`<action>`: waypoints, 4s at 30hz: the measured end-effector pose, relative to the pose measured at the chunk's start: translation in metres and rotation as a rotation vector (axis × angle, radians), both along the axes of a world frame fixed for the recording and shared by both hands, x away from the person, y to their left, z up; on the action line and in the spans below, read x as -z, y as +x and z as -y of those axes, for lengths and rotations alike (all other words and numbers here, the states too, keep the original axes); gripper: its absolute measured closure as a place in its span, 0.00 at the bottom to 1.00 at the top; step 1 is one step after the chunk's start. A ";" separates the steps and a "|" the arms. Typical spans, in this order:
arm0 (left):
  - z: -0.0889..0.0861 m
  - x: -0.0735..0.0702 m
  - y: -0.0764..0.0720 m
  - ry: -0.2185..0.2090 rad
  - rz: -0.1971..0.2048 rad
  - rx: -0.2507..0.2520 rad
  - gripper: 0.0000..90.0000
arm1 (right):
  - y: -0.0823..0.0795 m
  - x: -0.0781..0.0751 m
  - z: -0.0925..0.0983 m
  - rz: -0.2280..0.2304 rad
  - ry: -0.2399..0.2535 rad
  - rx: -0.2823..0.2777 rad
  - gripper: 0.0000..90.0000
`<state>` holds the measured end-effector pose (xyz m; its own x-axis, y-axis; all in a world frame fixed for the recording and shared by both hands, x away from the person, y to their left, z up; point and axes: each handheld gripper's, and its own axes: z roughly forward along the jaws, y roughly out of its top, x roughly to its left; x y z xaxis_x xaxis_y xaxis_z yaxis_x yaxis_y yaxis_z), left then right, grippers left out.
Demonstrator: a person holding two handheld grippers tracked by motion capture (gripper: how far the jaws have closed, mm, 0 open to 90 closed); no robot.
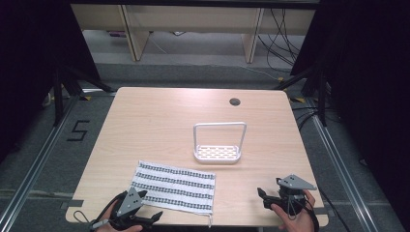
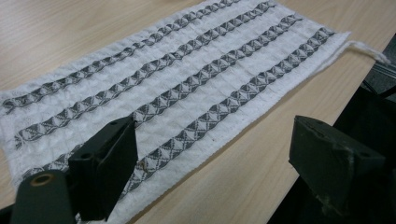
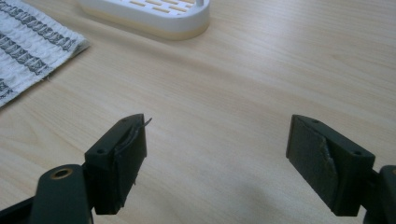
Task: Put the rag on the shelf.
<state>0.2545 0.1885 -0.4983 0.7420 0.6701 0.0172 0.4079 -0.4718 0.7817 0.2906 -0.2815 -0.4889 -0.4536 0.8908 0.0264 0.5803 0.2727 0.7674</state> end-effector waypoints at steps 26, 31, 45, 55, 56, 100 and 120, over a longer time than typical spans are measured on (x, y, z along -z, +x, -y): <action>0.040 -0.006 0.004 -0.063 -0.009 0.075 0.21 | 0.008 -0.002 -0.013 0.004 0.022 -0.051 0.29; 0.045 -0.005 0.004 -0.047 -0.017 0.096 0.20 | 0.012 -0.004 -0.023 0.004 0.034 -0.074 0.30; 0.075 -0.002 0.008 -0.010 -0.033 0.164 0.24 | 0.033 -0.004 -0.055 0.002 0.023 -0.164 0.33; 0.104 -0.001 0.015 -0.013 -0.039 0.244 0.28 | 0.051 -0.005 -0.079 0.013 0.003 -0.273 0.39; 0.107 -0.001 0.014 -0.018 -0.039 0.248 0.28 | 0.051 -0.005 -0.079 0.013 0.003 -0.273 0.39; 0.151 0.009 0.026 0.166 -0.009 0.351 0.86 | 0.093 0.022 -0.144 -0.097 -0.040 -0.424 0.68; 0.142 0.001 0.024 0.095 -0.014 0.318 0.96 | 0.085 0.015 -0.141 -0.102 0.040 -0.428 0.98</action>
<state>0.2783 0.0466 -0.4995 0.9142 0.4012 0.0571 0.2390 -0.6476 0.7235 0.3755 -0.1406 -0.5039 -0.7748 0.6205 0.1209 0.4949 0.4763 0.7268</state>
